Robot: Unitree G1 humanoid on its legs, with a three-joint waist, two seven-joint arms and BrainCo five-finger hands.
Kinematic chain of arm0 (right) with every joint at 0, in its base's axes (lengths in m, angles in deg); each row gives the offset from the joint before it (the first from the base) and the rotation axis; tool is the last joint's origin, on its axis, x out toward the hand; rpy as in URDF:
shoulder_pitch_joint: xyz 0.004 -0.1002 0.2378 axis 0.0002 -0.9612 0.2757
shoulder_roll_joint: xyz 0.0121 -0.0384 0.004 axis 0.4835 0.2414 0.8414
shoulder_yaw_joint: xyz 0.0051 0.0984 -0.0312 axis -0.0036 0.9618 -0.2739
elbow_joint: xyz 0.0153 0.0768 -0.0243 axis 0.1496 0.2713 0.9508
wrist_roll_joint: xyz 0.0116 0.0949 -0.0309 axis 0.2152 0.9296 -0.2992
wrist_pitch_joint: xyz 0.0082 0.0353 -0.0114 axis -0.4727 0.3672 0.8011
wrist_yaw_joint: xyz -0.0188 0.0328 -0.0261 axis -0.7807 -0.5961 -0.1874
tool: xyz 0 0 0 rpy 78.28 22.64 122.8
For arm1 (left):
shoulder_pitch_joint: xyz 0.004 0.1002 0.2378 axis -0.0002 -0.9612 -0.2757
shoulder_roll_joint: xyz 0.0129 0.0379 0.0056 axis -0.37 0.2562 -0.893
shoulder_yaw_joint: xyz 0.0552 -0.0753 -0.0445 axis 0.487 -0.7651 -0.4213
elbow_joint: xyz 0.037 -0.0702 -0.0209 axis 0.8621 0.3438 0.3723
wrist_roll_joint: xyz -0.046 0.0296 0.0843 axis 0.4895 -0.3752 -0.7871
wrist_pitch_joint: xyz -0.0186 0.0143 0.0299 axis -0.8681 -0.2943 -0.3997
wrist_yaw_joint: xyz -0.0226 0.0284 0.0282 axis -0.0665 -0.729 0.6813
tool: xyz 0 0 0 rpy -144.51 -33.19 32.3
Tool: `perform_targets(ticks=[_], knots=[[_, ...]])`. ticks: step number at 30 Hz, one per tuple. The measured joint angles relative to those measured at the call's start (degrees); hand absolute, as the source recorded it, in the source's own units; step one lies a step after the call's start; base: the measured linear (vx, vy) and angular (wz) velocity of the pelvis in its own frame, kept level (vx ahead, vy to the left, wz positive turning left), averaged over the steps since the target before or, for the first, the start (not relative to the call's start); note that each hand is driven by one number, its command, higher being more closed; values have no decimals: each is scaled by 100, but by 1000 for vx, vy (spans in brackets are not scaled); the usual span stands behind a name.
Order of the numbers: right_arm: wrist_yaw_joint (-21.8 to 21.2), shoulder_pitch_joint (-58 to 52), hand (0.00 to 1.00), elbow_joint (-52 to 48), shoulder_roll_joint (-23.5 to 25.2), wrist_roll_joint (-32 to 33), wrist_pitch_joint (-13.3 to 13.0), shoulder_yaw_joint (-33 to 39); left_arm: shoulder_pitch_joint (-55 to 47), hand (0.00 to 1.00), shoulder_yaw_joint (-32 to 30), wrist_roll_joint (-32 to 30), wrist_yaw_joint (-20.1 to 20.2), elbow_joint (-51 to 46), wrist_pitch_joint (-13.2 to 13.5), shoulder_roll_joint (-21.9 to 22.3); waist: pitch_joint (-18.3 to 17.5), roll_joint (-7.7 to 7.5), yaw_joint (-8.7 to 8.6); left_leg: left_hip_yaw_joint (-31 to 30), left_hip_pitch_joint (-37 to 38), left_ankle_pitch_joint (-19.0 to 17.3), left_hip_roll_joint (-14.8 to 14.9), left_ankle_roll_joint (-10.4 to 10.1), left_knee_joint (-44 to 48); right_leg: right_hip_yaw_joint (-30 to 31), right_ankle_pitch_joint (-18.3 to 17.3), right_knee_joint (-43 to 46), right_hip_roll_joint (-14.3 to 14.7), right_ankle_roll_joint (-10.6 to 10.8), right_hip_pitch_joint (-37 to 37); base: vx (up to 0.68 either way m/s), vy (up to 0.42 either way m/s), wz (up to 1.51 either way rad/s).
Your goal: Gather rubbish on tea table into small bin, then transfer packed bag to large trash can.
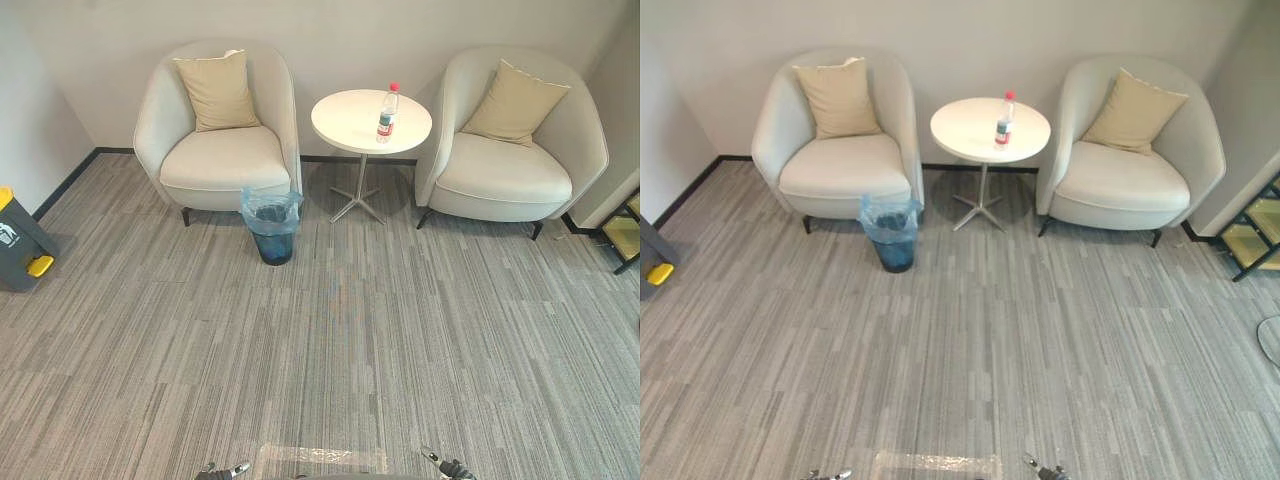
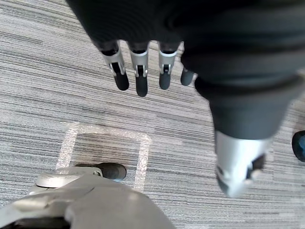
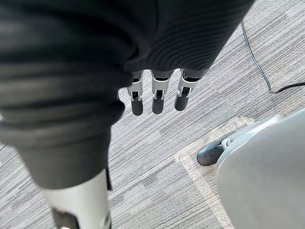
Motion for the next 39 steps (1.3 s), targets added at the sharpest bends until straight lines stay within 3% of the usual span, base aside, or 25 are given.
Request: perform_targets(ticks=[31, 33, 36, 37, 39], knots=[[2, 48, 0, -49, -29, 20, 1, -284, 235, 0, 668, 5, -53, 157, -18, -206, 129, -27, 8, 107, -257, -6, 22, -9, 16, 41, 108, -156, 19, -7, -194, -7, -19, -1], [6, 100, 0, -55, -22, 30, -9, -280, 293, 0, 666, 9, -87, 151, -21, -200, 175, -11, -4, 115, -420, -64, 39, -79, 184, 15, -3, 77, 21, -41, -345, 12, -36, 3], [10, 158, 0, -120, 13, 143, -24, -237, 338, 0, 584, 30, -100, 19, -17, -180, 379, -24, -7, 219, -720, -468, 139, -248, 1038, 13, -308, 566, 45, -119, -525, -9, -35, -1], [23, 170, 0, -139, 63, 240, -35, -236, 321, 0, 457, 62, -100, -100, -17, -188, 456, -97, 9, 392, -975, -611, 184, -429, 1760, 87, -543, 728, 16, -200, -533, -32, -68, -14], [65, 175, 0, -175, 97, 261, -50, -239, 313, 0, 244, 121, -110, -291, -17, -146, 524, -144, 43, 590, -1521, -618, 295, -453, 3044, 188, -707, 939, -14, -281, -533, 9, -72, -27]])
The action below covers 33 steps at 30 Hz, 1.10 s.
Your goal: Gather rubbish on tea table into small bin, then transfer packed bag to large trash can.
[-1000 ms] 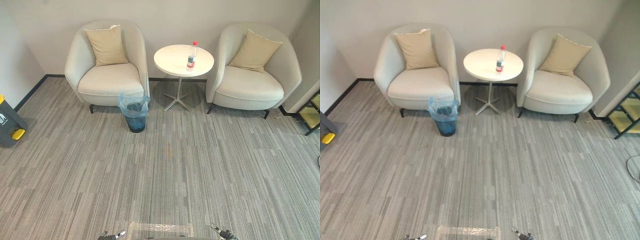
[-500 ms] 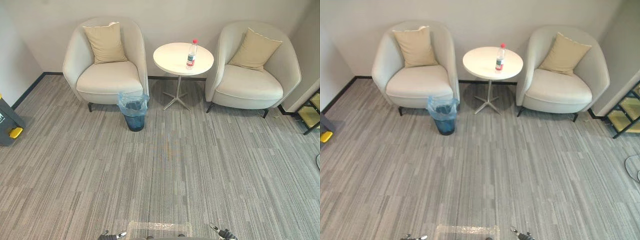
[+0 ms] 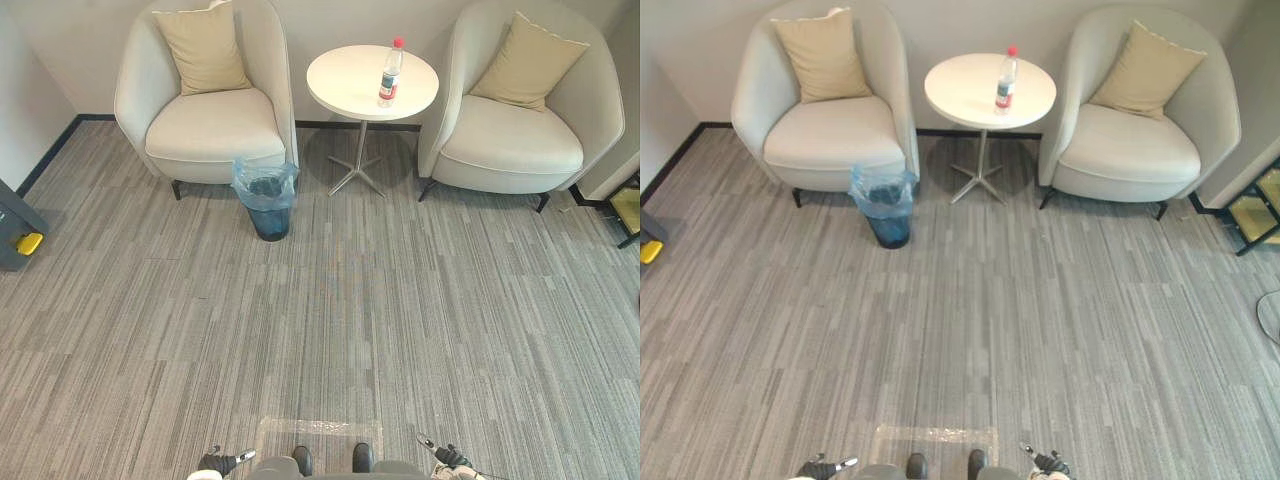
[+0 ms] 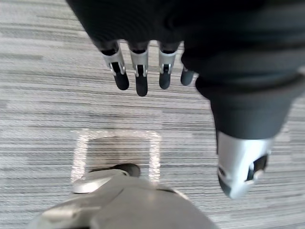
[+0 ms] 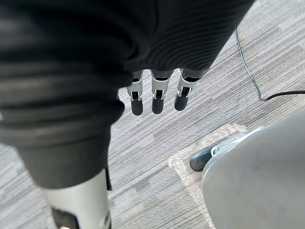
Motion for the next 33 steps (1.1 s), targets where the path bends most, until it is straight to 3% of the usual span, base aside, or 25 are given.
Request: perform_targets(ticks=[1, 3, 6, 7, 8, 9, 11, 13, 14, 15, 16, 17, 19, 20, 22, 24, 25, 26, 28, 29, 30, 31, 32, 33], knots=[[34, -1, 0, -125, 37, 10, 5, -37, -56, 0, -197, 83, -11, -107, 4, 115, 40, 39, 83, 51, -443, -43, 159, 1, 942, 126, -137, 162, 31, -86, 31, 102, 2, -44], [74, -20, 0, -209, 10, 29, 2, -55, -93, 0, -338, 164, -7, -131, 3, 196, 50, 121, 90, 180, -720, -338, 345, 111, 1225, 257, -210, 206, -1, -133, 105, 161, 77, -40], [108, 74, 0, -231, -29, 36, 6, -108, -113, 0, -355, 187, -10, -174, 4, 236, 41, 163, 114, 149, -998, -230, 375, 47, 65, 475, -352, 174, -211, 47, 114, 234, 183, -33], [108, 67, 0, -283, -48, 36, 4, -112, -121, 0, -349, 186, -12, -171, 4, 268, 2, 230, 119, 104, -975, -25, 379, -35, -529, 515, -409, 174, -226, 130, 109, 231, 212, -23], [112, 74, 0, -289, -132, 34, 2, -120, -163, 0, -343, 187, -11, -135, 8, 299, -48, 354, 127, 75, -840, 541, 394, 61, -1008, 565, -500, 167, -238, 280, 133, 319, 241, -24], [100, 49, 0, -237, -107, 31, 9, -175, -137, 0, -303, 180, -12, -112, 13, 224, -108, 210, 130, 240, -727, 424, 214, 138, -1117, 650, -479, 168, -400, 397, 226, 418, 257, -23], [93, 89, 0, -240, -27, 23, 7, -151, -109, 0, -247, 178, -10, -79, 8, 184, -131, 171, 177, 365, -634, 123, 119, 280, -951, 670, -555, 644, -481, 532, 131, 373, 168, -31], [75, 46, 0, -310, 6, -19, 10, -175, -115, 0, -251, 179, -15, -90, 9, 187, -146, 119, 291, 691, -183, -53, 47, 423, -1016, 860, -607, 1771, -569, 699, -168, 368, 152, -64], [38, 48, 0, -385, 24, -29, 0, -223, -138, 0, -231, 176, -5, -113, 1, 167, -166, 89, 267, 811, 219, -172, -31, 474, -1195, 794, -358, 3134, -614, 1233, -714, 357, 146, -50], [28, 48, 0, -391, 28, -29, -2, -224, -134, 0, -222, 170, -2, -115, 0, 163, -165, 86, 254, 820, 291, -201, -42, 474, -1218, 777, -252, 3432, -615, 1344, -829, 439, 153, -24], [-1, 53, 0, -499, 36, -38, -28, -229, -113, 0, -210, 167, -4, -112, -5, 133, -158, 74, 136, 807, 599, -297, -34, 483, -1262, 564, -79, 4416, -683, 1456, -1207, 388, 76, 2], [-17, 21, 0, -596, 34, -48, -25, -229, -89, 0, -211, 169, -4, -113, -7, 135, -145, 96, 105, 815, 981, -317, -14, 476, -1466, 132, -134, 4954, -810, 1240, -1528, 396, 53, -1], [-30, 20, 0, -638, 11, -162, -27, -224, -5, 0, -213, 169, -4, -113, -13, 176, -118, 163, 101, 819, 1478, -315, 88, 474, -1828, -380, -309, 5052, -877, 913, -1830, 398, -16, -9], [-29, 44, 0, -633, -5, -261, -26, -223, 8, 0, -213, 170, -3, -112, -20, 192, -109, 192, 96, 814, 1751, -314, 198, 472, -1980, -707, -437, 4749, -865, 721, -1984, 474, -88, 0], [-37, 42, 0, -612, -13, -265, -28, -219, 44, 0, -204, 173, 0, -108, -9, 191, -110, 181, 54, 743, 1986, -314, 311, 472, -2013, -1005, -412, 3825, -821, 597, -2166, 404, -140, 16], [-47, 34, 0, -582, -14, -259, -14, -216, 67, 0, -193, 173, 4, -97, 1, 187, -133, 129, -25, 527, 2138, -314, 286, 472, -2034, -1033, 88, 2478, -740, 408, -2198, 415, -220, 34], [-56, -67, 0, -495, 16, -267, -9, -220, 51, 0, -193, 175, 6, -100, 9, 95, -208, -97, -58, 278, 2227, -324, 91, 454, -2062, -808, 1044, 1486, -732, 245, -2130, 608, -315, 7], [-90, 40, 0, -434, -130, -272, -8, -154, 123, 0, -222, 171, 5, 87, 0, 260, -205, 268, -20, 26, 2377, -335, 299, 328, -2053, -846, 869, 1783, -499, 140, -2111, 526, -258, -10], [-86, 85, 0, -338, -216, -272, 13, -156, 115, 0, -287, 171, 3, 188, 1, 465, -319, 446, -16, -212, 2328, -188, 458, 81, -1850, -866, 503, 1801, -347, 95, -2078, 453, -212, -31], [-90, 82, 0, -329, -228, -263, 16, -102, 146, 0, -297, 171, 5, 200, 3, 517, -349, 565, -29, -321, 2202, -104, 550, -55, -1436, -909, 380, 1778, -248, 29, -1945, 528, -251, -11], [-82, 77, 0, -324, -220, -256, 16, -68, 165, 0, -303, 175, 4, 208, 4, 534, -330, 544, -45, -371, 2057, -27, 607, -169, -1010, -927, 315, 1716, -207, 11, -1812, 410, -212, 11], [-64, 38, 0, -329, -192, -252, 41, -76, 229, 0, -369, 186, 6, 133, 7, 583, -314, 534, -61, -525, 1616, 300, 704, -403, 163, -974, 193, 1522, -173, 16, -1477, 385, -210, 16], [-60, 23, 0, -331, -178, -252, 41, -123, 249, 0, -372, 189, 5, 99, 7, 605, -250, 444, -56, -577, 1344, 525, 762, -474, 779, -986, 143, 1430, -169, 9, -1298, 318, -175, 20], [-49, 29, 0, -355, -168, -252, 37, -222, 252, 0, -371, 207, 18, -18, 31, 690, -196, 436, -46, -562, 796, 364, 915, -460, 1965, -1028, 6, 1232, -112, -28, -905, 282, -125, 9]])
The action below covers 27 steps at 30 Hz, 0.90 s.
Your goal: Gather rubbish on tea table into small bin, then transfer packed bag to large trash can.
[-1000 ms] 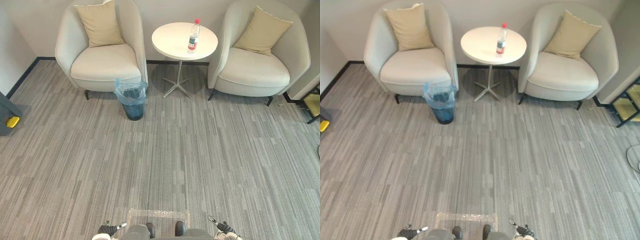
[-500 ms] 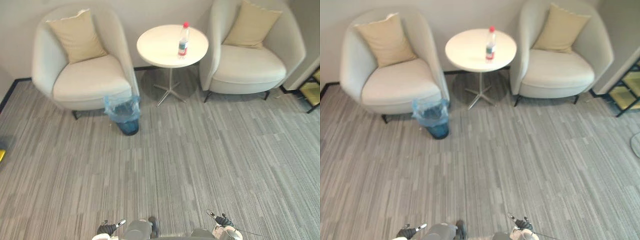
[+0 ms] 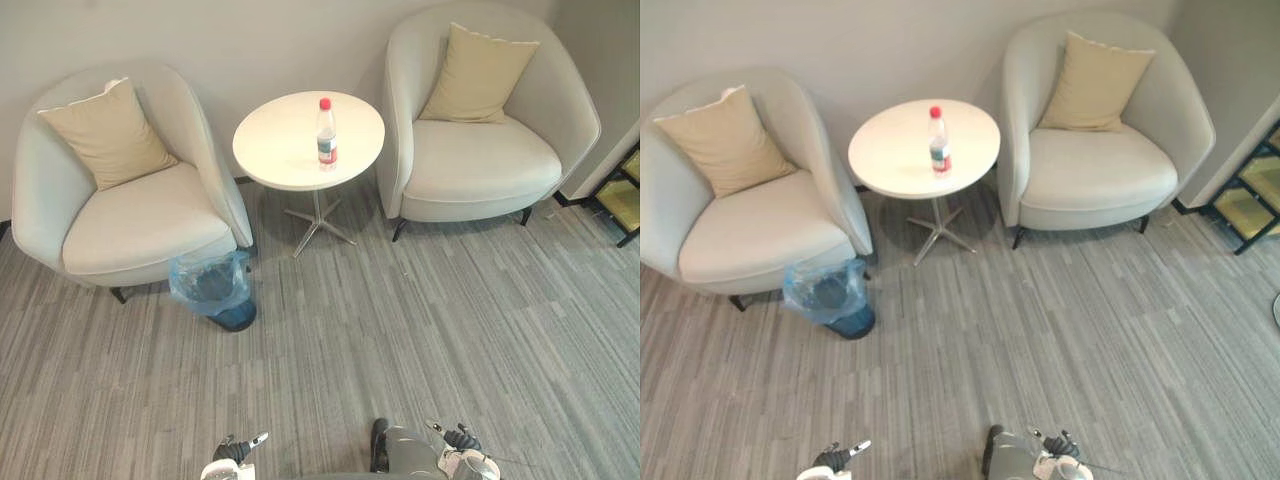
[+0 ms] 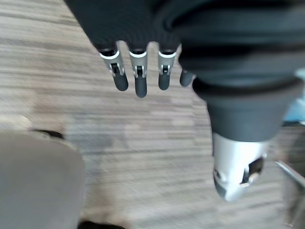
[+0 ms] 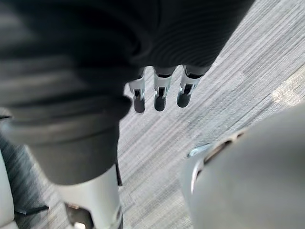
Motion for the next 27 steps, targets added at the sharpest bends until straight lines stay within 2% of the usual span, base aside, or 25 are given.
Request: perform_targets(ticks=[1, 2, 3, 4, 5, 6, 7, 9, 10, 11, 12, 13, 14, 15, 16, 17, 19, 22, 24, 25, 26, 27], knots=[[15, -16, 0, 5, 10, 2, 2, -16, -8, 0, 32, -4, 14, -147, 33, -16, 11, -19, 54, 107, -483, -245, 108, 72, 625, -18, -73, -171, 55, -50, 327, 275, -90, 0], [23, -14, 0, 7, 15, 4, 2, -48, -7, 0, 31, 4, 11, -173, 39, -22, 21, -35, 76, 164, -656, -345, 110, 87, 719, -21, -84, -252, 61, -46, 450, 257, -41, -13], [27, 6, 0, 43, 33, 9, 1, -40, 3, 0, 49, 83, 3, -234, 56, -39, 38, -71, 103, 373, -1007, -544, 69, 229, 544, -27, -78, -452, 45, -12, 702, 240, 1, -11], [51, 33, 0, 103, 36, 14, 4, -39, 25, 0, 136, 134, 5, -282, 78, -43, 44, -78, 139, 613, -1297, -664, 10, 380, -36, -26, -94, -656, 26, 60, 934, 244, 23, -4], [61, 36, 0, 110, 35, 14, 7, -40, 34, 0, 159, 139, 10, -297, 87, -43, 47, -77, 151, 685, -1386, -680, -45, 416, -382, -27, -106, -740, 14, 85, 1021, 299, 79, 0], [82, 45, 0, 114, 40, 14, 11, -43, 33, 0, 231, 177, 7, -324, 91, -40, 44, -80, 166, 791, -1479, -621, -244, 443, -1458, -27, -155, -905, -31, 150, 1192, 361, 127, 5], [94, 41, 0, 120, 32, 10, 13, -31, 31, 0, 265, 178, -2, -318, 90, -46, 38, -63, 167, 756, -1468, -299, -463, 403, -2742, -19, -203, -1093, -57, 232, 1370, 378, 147, 5], [101, 60, 0, 217, -11, 3, 15, 5, 34, 0, 319, 199, -8, -313, 97, -66, 13, -79, 249, 588, -1376, 469, -618, 464, -3234, 120, -223, -1306, -48, 318, 1529, 339, 148, -16], [103, 105, 0, 271, 94, -1, 32, 26, 99, 0, 408, 171, 1, -265, 94, -179, -42, -276, 295, 651, -1299, 346, -871, 788, -3301, 227, -316, -1378, -267, 440, 1582, 577, 203, -28], [99, 106, 0, 279, 159, -6, 45, 47, 134, 0, 314, 189, 14, -222, 89, -211, -39, -372, 296, 775, -1290, 98, -962, 929, -3163, 326, -372, -1159, -413, 494, 1598, 681, 236, -33], [100, 98, 0, 246, 181, -8, 50, 16, 139, 0, 239, 185, 4, -212, 81, -187, -41, -381, 342, 913, -1186, -21, -978, 976, -3078, 555, -406, -785, -474, 539, 1495, 652, 235, -53], [77, 76, 0, 202, 208, -14, 57, 6, 136, 0, 239, 188, 3, -157, 71, -184, -43, -384, 357, 1023, -871, -168, -1040, 1023, -3197, 844, -465, 269, -554, 656, 1128, 352, 156, -51], [62, 82, 0, 173, 206, -16, 44, -1, 137, 0, 242, 196, 9, -120, 63, -197, -42, -383, 353, 1051, -731, -206, -1078, 1037, -3275, 923, -433, 938, -598, 749, 882, 326, 157, -28], [36, 71, 0, 77, 216, -13, 36, -7, 149, 0, 242, 206, 25, -96, 43, -230, -25, -413, 281, 1045, -435, -262, -1163, 1063, -3398, 988, -231, 2108, -699, 1042, 422, 350, 116, 12], [16, 18, 0, -41, 217, -14, 17, -46, 144, 0, 240, 219, 26, -73, -17, -246, 9, -434, 187, 974, -40, -364, -1220, 1069, -3517, 938, -138, 3164, -784, 1162, 59, 511, 144, 25], [-1, -30, 0, -116, 210, -18, 6, -90, 121, 0, 237, 238, 33, -19, -32, -249, 30, -396, 164, 932, 299, -424, -1228, 1054, -3639, 743, -159, 3646, -857, 1127, -212, 507, 81, 27], [-23, -76, 0, -239, 212, -18, 3, -92, 106, 0, 236, 233, 40, 19, -41, -249, 44, -401, 152, 840, 833, -433, -1207, 1044, -3985, 388, -295, 3660, -952, 930, -508, 447, 19, 24], [-33, -81, 0, -251, 199, -21, -4, -39, 114, 0, 196, 229, 73, 17, -36, -211, 66, -369, 128, 682, 1332, -493, -1027, 965, -4276, 44, -390, 2603, -912, 746, -928, 424, -66, 34], [-53, -72, 0, -242, 182, -29, -4, -37, 103, 0, 99, 223, 96, 18, -38, -175, 80, -340, 97, 533, 1484, -545, -880, 930, -4319, 247, -211, 1601, -651, 664, -1030, 407, -179, 43], [-61, -90, 0, -206, 186, -22, -6, -28, 49, 0, 72, 192, 109, 16, -31, -177, 76, -355, 74, 347, 1534, -630, -831, 820, -4311, 653, 193, 737, -419, 661, -940, 240, -149, 45], [-62, -94, 0, -195, 200, -20, -6, -21, 27, 0, 70, 188, 111, 12, -28, -195, 55, -391, 66, 289, 1554, -672, -841, 776, -4304, 793, 361, 517, -390, 634, -922, 436, -300, 74], [-69, -155, 0, -131, 253, 18, -7, 10, -5, 0, -57, 183, 108, 25, -24, -188, -10, -503, 23, 39, 1696, -895, -892, 651, -4278, 997, 709, 400, -376, 507, -886, 433, -295, 58]])
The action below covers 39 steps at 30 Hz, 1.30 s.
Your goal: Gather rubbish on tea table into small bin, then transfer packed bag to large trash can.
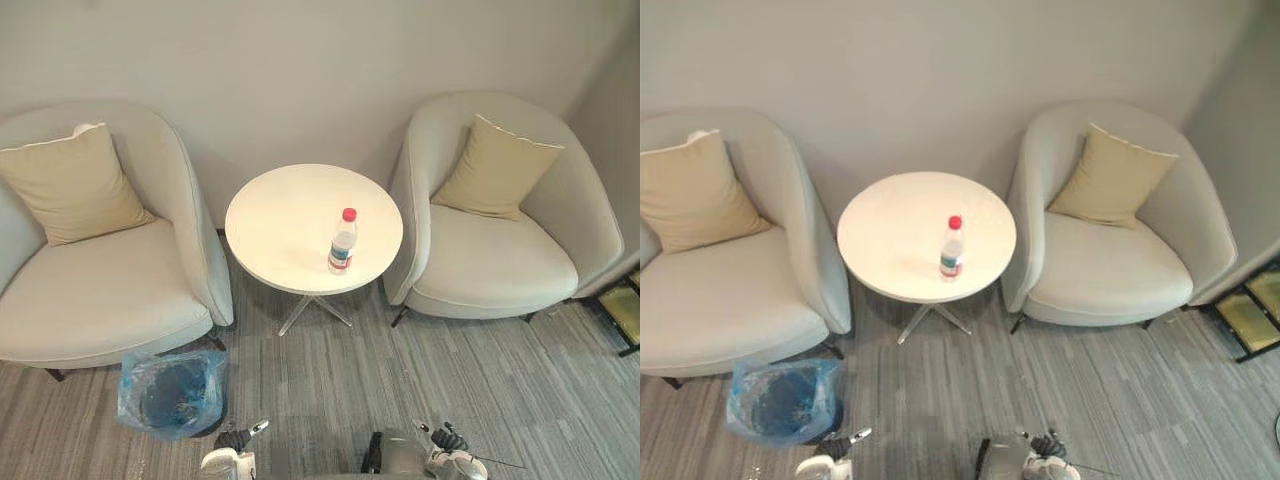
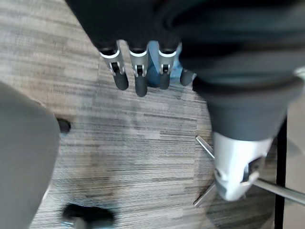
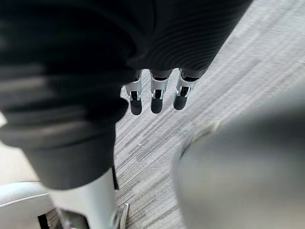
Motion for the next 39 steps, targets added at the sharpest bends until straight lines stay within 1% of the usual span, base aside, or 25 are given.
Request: perform_targets(ticks=[1, 2, 3, 4, 5, 6, 7, 9, 10, 11, 12, 13, 14, 15, 16, 17, 20, 22, 26, 29, 32, 34, 35, 37, 39], knots=[[-10, 95, 0, 8, -163, -33, 1, -11, -46, 0, -110, 11, 1, -9, -4, 208, -27, 300, 3, -93, -14, -62, 223, -58, 199, -197, -238, 224, 95, -99, 10, 503, -354, 54], [-12, 119, 0, 26, -192, -33, 4, -15, -45, 0, -157, 2, -7, -19, 2, 278, -59, 357, 11, -128, -119, -60, 271, -62, 386, -218, -293, 234, 108, -117, 26, 431, -322, 41], [-25, 126, 0, 56, -268, -40, 5, -69, -54, 0, -151, -6, -6, -51, 4, 375, -102, 475, 22, -227, -556, -75, 393, -100, 1182, -418, -386, 87, 119, -194, 170, 353, -275, 48], [-20, 124, 0, 52, -302, -34, 4, -62, -40, 0, -151, -5, 0, -61, -2, 405, -83, 567, 18, -273, -863, 2, 478, -228, 1887, -533, -436, -46, 175, -262, 348, 478, -350, 67], [23, 118, 0, 73, -339, -23, 7, -64, -40, 0, -150, 1, 1, -146, 1, 430, -54, 629, 51, -206, -1378, 170, 733, -520, 3047, -714, -496, -307, 235, -359, 734, 333, -222, 48], [43, 112, 0, 114, -339, -22, 5, -65, -49, 0, -147, 4, 0, -185, 4, 424, -50, 625, 61, -102, -1507, 163, 823, -527, 3337, -796, -522, -402, 252, -401, 898, 370, -230, 38], [67, 70, 0, 131, -321, -21, 5, -73, -66, 0, -80, 4, 0, -251, 9, 383, -37, 596, 79, 145, -1669, 136, 962, -557, 3581, -904, -538, -593, 276, -431, 1215, 227, -122, 25], [86, 60, 0, 129, -293, -19, 5, -84, -60, 0, -17, 6, 3, -290, 16, 334, -12, 549, 84, 396, -1828, 84, 968, -507, 3485, -969, -541, -811, 257, -435, 1465, 193, -88, 18], [106, 56, 0, 128, -269, -18, 4, -88, -70, 0, 65, 5, -9, -302, 21, 295, -23, 511, 87, 501, -1997, 34, 852, -474, 2972, -995, -538, -955, 215, -429, 1559, 156, -39, 6], [117, 64, 0, 122, -269, -19, 3, -108, -51, 0, 131, 2, -16, -296, 23, 273, -23, 511, 87, 481, -2061, 87, 734, -410, 2254, -1004, -536, -1046, 200, -395, 1622, 188, 11, 5], [120, 63, 0, 114, -269, -18, 3, -124, -40, 0, 177, 1, -18, -284, 23, 257, -23, 512, 87, 460, -2085, 266, 657, -349, 1622, -1003, -547, -1075, 198, -349, 1655, 189, 83, 5], [122, 61, 0, 108, -273, -19, 2, -126, -11, 0, 191, -11, -18, -245, 21, 252, -25, 519, 86, 394, -2092, 682, 594, -332, 1018, -1012, -583, -1050, 218, -279, 1646, 230, 99, 3], [131, 59, 0, 125, -236, -19, 7, -128, 14, 0, 196, -13, -25, -204, 17, 154, -63, 398, 104, 370, -1951, 821, 446, -287, 810, -931, -588, -1057, 139, -188, 1667, 193, 87, 6], [137, 33, 0, 129, -197, -20, 3, -132, 17, 0, 210, -26, -25, -149, 18, 95, -91, 299, 92, 380, -1879, 853, 365, -236, 658, -919, -606, -1107, 93, -134, 1694, 149, 60, 3], [137, 12, 0, 126, -179, -20, 5, -142, 30, 0, 207, -32, -28, -131, 18, 76, -81, 267, 93, 408, -1855, 858, 352, -228, 639, -905, -605, -1113, 75, -114, 1711, 130, 117, -11], [156, 13, 0, 118, -135, -23, 2, -241, 50, 0, 203, -114, -59, -129, 17, 34, -88, 167, 146, 527, -1766, 857, 269, -219, 552, -820, -591, -1160, -4, -69, 1737, 88, 101, -18], [174, 22, 0, 100, -96, -28, -23, -301, 67, 0, 213, -187, -112, -57, 6, -4, -115, 136, 114, 576, -1605, 875, 157, -190, 401, -776, -573, -1308, -85, 1, 1860, 95, 106, -13], [188, 6, 0, 103, -96, -39, -54, -348, 65, 0, 331, -238, -119, 4, 4, -11, -208, 156, 120, 630, -1468, 936, 83, -96, 107, -700, -520, -1496, -94, 82, 1892, 48, 65, -13], [250, 20, 0, 92, -133, -259, -73, -443, 73, 0, 564, -236, -125, 70, 11, -63, -245, 181, 110, 555, -1482, 957, 21, -65, 23, -705, -491, -1620, -89, 99, 1902, 44, 26, 3], [283, -137, 0, -496, -227, -314, -71, -746, 111, 0, 777, -239, -127, 110, 14, -135, -269, 182, 108, 446, -1516, 993, 7, -46, -54, -711, -420, -1750, -60, 78, 1897, 25, 3, 1], [298, -343, 0, -1734, -480, -527, -154, -965, 109, 0, 824, -239, -130, 116, 17, -156, -270, 178, 85, 342, -1597, 1008, -4, -22, -57, -664, -263, -1975, -27, 61, 1903, 2, 10, -6], [299, -448, 0, -2284, -580, -712, -216, -998, 105, 0, 873, -249, -128, 116, 21, -176, -273, 163, 82, 341, -1600, 1011, -10, -18, -61, -624, -215, -2041, -22, 69, 1911, -16, 21, -10], [291, -483, 0, -2640, -628, -858, -268, -1035, 105, 0, 919, -286, -127, 114, 31, -193, -280, 147, 81, 324, -1602, 1033, -22, 17, -75, -584, -178, -2085, -22, 69, 1906, -24, 25, -13], [283, -536, 0, -3033, -674, -963, -315, -1115, 105, 0, 996, -349, -122, 116, 78, -209, -279, 141, 78, 310, -1603, 1035, -30, 21, -80, -556, -134, -2133, -21, 67, 1909, -32, 19, -9], [272, -583, 0, -3339, -676, -1200, -369, -1167, 105, 0, 1047, -380, -121, 115, 101, -223, -281, 135, 75, 201, -1626, 1044, -47, 34, -84, -554, -84, -2196, -19, 73, 1912, -37, 15, -1]])
